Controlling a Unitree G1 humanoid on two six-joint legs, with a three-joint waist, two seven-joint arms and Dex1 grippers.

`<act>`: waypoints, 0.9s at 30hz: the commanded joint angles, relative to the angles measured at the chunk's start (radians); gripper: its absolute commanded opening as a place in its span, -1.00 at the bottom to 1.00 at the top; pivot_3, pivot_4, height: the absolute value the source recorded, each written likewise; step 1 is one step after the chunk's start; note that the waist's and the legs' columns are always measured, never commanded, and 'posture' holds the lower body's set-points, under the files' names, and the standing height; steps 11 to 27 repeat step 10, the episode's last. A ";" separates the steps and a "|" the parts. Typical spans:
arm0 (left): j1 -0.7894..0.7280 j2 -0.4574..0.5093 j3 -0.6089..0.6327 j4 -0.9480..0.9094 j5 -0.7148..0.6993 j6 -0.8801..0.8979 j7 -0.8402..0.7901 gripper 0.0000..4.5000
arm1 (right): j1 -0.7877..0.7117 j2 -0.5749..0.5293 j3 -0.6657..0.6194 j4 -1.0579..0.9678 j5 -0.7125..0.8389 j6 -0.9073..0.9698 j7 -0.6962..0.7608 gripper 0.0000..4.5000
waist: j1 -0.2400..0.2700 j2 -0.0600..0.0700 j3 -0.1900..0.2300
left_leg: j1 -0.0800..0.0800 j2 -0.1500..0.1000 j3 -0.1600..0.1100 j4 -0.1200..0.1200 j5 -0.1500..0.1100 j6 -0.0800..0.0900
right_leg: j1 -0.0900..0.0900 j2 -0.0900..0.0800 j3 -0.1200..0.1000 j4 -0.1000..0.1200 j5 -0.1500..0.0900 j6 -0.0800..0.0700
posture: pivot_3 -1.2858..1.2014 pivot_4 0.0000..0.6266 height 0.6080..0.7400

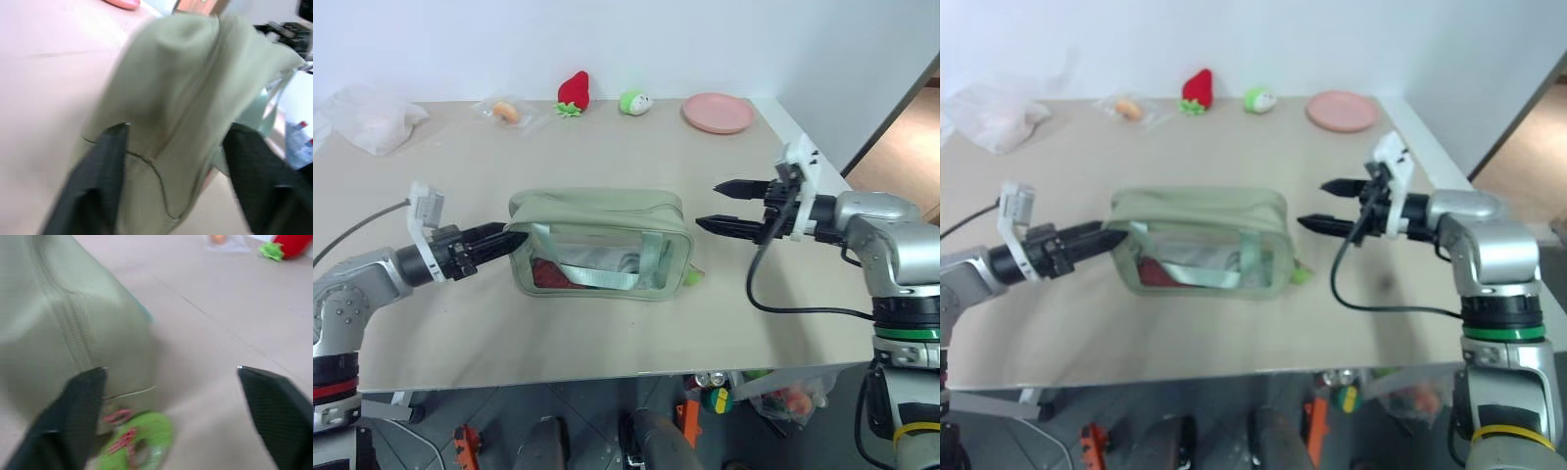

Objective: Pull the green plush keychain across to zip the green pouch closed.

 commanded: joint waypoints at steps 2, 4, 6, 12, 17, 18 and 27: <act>0.053 0.104 0.096 -0.041 0.023 -0.033 -0.031 0.69 | 0.062 -0.062 -0.132 -0.101 0.135 0.061 0.028 0.99 | -0.005 0.000 0.000 | 0.001 0.001 0.000 -0.001 0.000 0.001 | -0.001 0.000 0.002 0.000 0.000 0.000 | 0.03 -0.52 1.00; 0.097 0.130 0.143 -0.034 0.034 -0.053 -0.039 0.69 | 0.109 -0.082 -0.172 -0.133 0.167 0.074 0.020 0.99 | -0.005 0.000 0.000 | 0.003 0.001 0.000 -0.001 0.000 0.001 | 0.000 0.001 0.002 0.000 0.000 0.000 | 0.03 -0.52 1.00; 0.145 0.145 0.203 -0.021 0.049 -0.083 -0.047 0.69 | 0.155 -0.097 -0.219 -0.164 0.197 0.095 -0.004 0.99 | -0.005 0.000 0.000 | 0.004 0.001 0.000 -0.001 0.000 0.001 | 0.000 0.001 0.002 0.000 0.000 0.000 | 0.03 -0.52 1.00; 0.179 0.133 0.244 -0.015 0.050 -0.104 -0.036 0.69 | 0.170 -0.069 -0.254 -0.202 0.262 0.123 -0.071 0.99 | -0.004 0.000 0.000 | 0.004 0.001 0.000 -0.001 0.000 0.001 | 0.000 0.001 0.002 0.001 0.000 -0.001 | 0.03 -0.52 1.00; 0.179 0.133 0.244 -0.015 0.050 -0.104 -0.036 0.69 | 0.170 -0.069 -0.254 -0.202 0.262 0.123 -0.071 0.99 | -0.004 0.000 0.000 | 0.004 0.001 0.000 -0.001 0.000 0.001 | 0.000 0.001 0.002 0.001 0.000 -0.001 | 0.03 -0.52 1.00; 0.179 0.133 0.244 -0.015 0.050 -0.104 -0.036 0.69 | 0.170 -0.069 -0.254 -0.202 0.262 0.123 -0.071 0.99 | -0.004 0.000 0.000 | 0.004 0.001 0.000 -0.001 0.000 0.001 | 0.000 0.001 0.002 0.001 0.000 -0.001 | 0.03 -0.52 1.00; 0.179 0.133 0.244 -0.015 0.050 -0.104 -0.036 0.69 | 0.170 -0.069 -0.254 -0.202 0.262 0.123 -0.071 0.99 | -0.004 0.000 0.000 | 0.004 0.001 0.000 -0.001 0.000 0.001 | 0.000 0.001 0.002 0.001 0.000 -0.001 | 0.03 -0.52 1.00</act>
